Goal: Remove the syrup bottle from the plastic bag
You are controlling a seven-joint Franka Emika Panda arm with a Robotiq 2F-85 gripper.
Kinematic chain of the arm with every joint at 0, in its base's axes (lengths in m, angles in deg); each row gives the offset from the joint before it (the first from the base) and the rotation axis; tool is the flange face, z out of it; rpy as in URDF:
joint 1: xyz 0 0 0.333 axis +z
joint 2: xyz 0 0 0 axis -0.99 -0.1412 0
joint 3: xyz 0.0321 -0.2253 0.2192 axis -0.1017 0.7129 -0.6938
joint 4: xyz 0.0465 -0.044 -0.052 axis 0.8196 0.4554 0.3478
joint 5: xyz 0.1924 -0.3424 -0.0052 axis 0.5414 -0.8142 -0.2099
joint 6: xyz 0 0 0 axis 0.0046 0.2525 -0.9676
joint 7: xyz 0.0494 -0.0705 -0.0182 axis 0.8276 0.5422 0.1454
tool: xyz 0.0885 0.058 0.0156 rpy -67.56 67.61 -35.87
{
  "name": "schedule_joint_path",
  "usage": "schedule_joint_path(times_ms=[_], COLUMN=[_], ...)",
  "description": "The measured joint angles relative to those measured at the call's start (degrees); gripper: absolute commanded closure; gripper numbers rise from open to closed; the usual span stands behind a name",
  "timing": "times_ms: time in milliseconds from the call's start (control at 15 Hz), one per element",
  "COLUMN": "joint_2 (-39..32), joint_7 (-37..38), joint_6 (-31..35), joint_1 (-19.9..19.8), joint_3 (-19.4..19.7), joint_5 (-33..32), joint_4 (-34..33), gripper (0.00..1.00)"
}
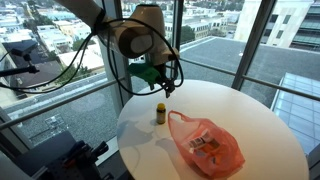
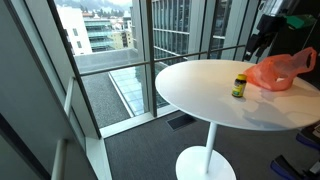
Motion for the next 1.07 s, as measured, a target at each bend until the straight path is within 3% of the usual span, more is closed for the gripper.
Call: schedule_joint_path(times_ms=[733, 1067], joint_2=[5.8, 5.9], joint_7=[2.2, 2.8], joint_6=[-23.4, -25.4], joint_1=[-0.9, -1.0], joint_3=[2.0, 2.3], joint_5=[3.3, 3.3], joint_4=[-7.2, -8.5], gripper=[0.00, 0.00])
